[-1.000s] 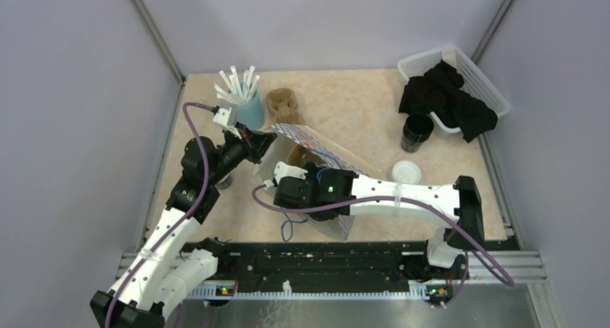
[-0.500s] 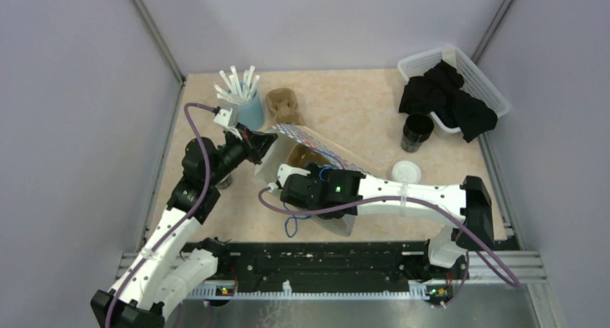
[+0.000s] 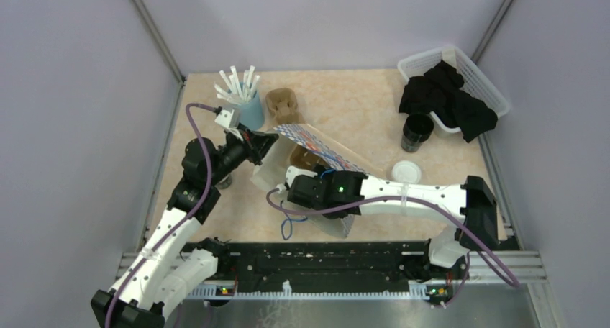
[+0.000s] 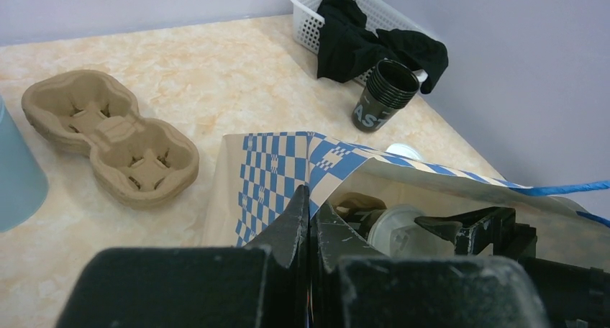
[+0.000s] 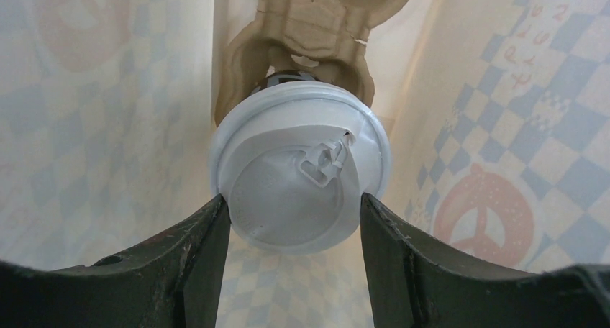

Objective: Pack the takeout coffee
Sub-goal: Place the coffee cup on the cup tray.

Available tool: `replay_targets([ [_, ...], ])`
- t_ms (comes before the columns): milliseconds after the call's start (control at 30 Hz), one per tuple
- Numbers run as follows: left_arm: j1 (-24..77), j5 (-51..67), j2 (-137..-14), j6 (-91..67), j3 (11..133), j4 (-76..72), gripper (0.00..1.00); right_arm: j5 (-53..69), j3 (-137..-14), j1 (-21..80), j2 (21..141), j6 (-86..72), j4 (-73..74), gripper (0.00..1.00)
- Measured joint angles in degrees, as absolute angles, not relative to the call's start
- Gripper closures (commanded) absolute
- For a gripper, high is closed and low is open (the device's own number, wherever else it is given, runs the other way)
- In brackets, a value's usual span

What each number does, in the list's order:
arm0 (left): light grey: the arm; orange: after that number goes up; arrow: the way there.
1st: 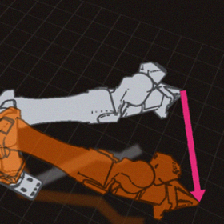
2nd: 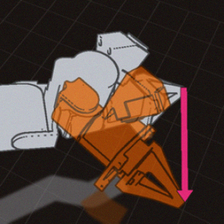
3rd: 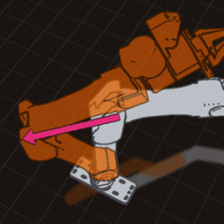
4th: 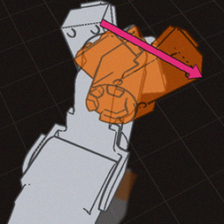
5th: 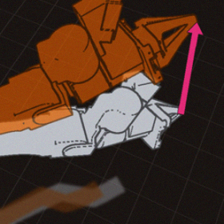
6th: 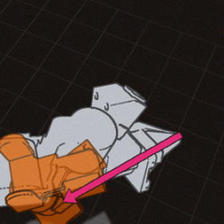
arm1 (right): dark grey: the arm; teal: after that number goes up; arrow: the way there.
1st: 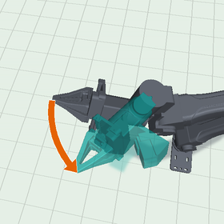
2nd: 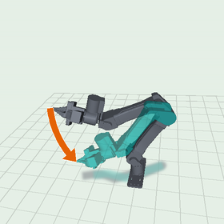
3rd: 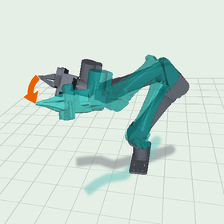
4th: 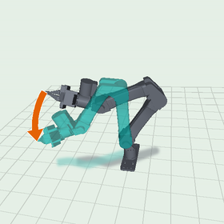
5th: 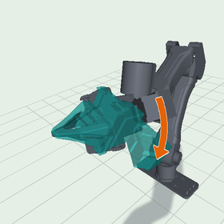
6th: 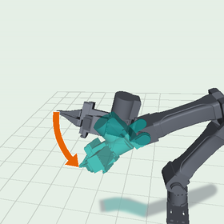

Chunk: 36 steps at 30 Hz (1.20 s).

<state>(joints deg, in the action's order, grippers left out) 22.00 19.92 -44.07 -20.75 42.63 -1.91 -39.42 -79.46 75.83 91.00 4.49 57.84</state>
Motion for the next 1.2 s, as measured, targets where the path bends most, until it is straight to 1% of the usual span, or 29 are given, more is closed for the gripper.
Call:
replay_targets([
  [800, 22.0, 21.26, -43.97, -19.4, 41.89, -1.32, 1.0, -35.94, -71.68, 71.64, 87.39, 6.94, 49.41, 0.42],
  [967, 22.0, 19.77, -44.25, -19.99, 42.68, 2.87, 1.0, -33.65, -70.96, 70.02, 87.37, 7.99, 47.99, 0.42],
  [1200, 22.0, 16.88, -47.16, -21.65, 47.92, 11.44, 1.0, -27.31, -70.89, 66.15, 87.39, 9.61, 47.44, 0.42],
])
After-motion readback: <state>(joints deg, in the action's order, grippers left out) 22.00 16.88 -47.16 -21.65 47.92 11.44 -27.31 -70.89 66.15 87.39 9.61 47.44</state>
